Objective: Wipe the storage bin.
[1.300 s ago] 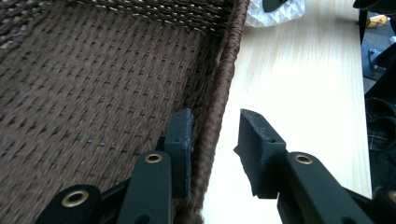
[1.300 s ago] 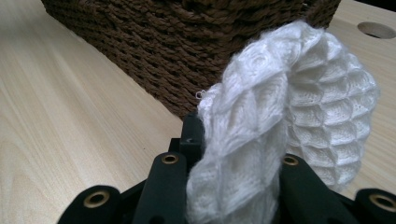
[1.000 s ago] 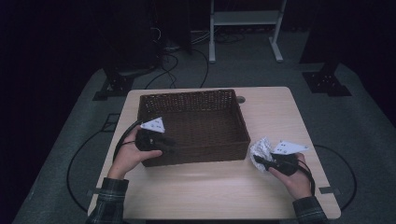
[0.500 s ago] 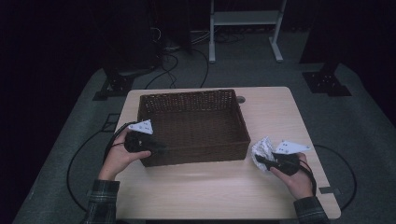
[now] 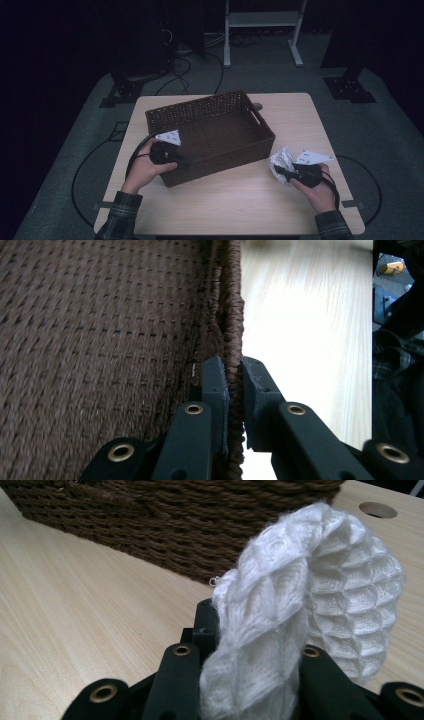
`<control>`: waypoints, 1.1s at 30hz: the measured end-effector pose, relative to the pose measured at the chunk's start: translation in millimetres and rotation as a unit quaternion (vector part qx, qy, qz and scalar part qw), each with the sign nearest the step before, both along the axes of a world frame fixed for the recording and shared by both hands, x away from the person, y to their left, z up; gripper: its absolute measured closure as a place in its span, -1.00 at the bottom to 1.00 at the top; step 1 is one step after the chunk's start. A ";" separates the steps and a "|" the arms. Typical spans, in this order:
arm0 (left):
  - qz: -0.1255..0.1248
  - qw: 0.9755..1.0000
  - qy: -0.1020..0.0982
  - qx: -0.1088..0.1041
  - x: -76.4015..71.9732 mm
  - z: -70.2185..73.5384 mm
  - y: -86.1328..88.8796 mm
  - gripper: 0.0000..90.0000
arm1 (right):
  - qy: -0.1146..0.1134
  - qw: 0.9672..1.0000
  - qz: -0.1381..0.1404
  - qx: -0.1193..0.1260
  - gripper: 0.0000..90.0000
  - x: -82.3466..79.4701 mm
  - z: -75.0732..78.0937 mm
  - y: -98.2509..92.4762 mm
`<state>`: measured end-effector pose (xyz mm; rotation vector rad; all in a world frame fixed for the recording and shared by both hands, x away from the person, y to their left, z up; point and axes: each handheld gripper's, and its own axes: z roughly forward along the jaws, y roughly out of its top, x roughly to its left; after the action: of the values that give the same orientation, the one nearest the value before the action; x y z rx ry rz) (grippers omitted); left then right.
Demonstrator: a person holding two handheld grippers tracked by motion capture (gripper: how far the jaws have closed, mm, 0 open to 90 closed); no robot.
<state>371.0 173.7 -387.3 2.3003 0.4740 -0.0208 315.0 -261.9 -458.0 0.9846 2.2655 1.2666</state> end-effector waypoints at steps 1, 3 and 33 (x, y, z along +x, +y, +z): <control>0.001 1.000 0.000 0.001 -0.2 0.2 -3.3 0.81 | 0.000 1.000 0.000 0.000 0.65 0.0 0.1 -0.1; 0.004 1.000 -0.001 -0.001 -0.8 0.0 -9.7 0.81 | -0.001 1.000 0.000 -0.001 0.65 0.1 0.2 -0.4; 0.028 0.997 -0.010 -0.066 -1.8 -15.6 -36.8 0.75 | -0.016 1.000 0.003 0.010 0.65 -0.7 9.8 1.9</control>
<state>369.2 137.0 -402.9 2.1543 0.5117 -0.0005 314.2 -260.0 -448.2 0.9593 2.2378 1.3016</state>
